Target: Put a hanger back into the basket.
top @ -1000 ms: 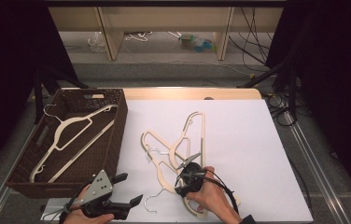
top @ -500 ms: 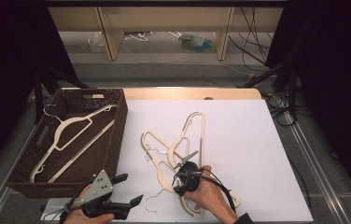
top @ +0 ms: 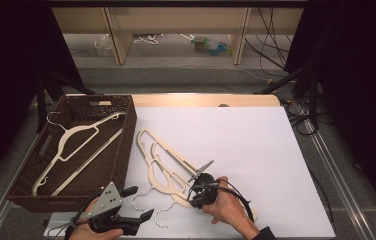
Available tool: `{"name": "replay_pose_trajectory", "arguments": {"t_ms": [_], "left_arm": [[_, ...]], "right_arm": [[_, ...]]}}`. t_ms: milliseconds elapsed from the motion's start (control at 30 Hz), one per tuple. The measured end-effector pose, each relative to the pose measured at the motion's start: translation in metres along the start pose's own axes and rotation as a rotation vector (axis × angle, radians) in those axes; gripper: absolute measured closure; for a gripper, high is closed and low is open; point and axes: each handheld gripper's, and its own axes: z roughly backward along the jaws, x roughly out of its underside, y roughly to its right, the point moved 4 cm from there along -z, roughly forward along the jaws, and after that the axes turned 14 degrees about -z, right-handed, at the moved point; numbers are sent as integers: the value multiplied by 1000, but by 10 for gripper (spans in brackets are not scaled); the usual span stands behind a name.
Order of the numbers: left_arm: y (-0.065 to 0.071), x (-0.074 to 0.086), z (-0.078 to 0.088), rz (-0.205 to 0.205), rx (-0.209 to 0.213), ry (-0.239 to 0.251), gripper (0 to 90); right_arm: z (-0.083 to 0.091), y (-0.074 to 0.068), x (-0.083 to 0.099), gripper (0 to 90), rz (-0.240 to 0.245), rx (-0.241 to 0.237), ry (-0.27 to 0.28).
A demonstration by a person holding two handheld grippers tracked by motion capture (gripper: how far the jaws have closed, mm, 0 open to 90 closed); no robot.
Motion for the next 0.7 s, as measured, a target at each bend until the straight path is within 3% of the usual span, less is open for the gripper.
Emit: {"name": "replay_pose_trajectory", "arguments": {"t_ms": [133, 300, 367, 433, 700], "left_arm": [[-1, 0, 1, -4, -5, -1, 188], [-2, -1, 1, -8, -5, 3, 189], [-1, 0, 0, 8, -7, 2, 189], [0, 1, -1, -2, -12, -10, 192], [5, 9, -17, -114, -18, -89, 217]], "right_arm": [[6, 4, 3, 798, 56, 18, -33], [14, 5, 9, 799, 116, 9, -67], [16, 7, 11, 799, 125, 0, -81], [20, 8, 12, 800, 131, 0, -93], [56, 20, 20, 800, 163, -6, -122]]}}
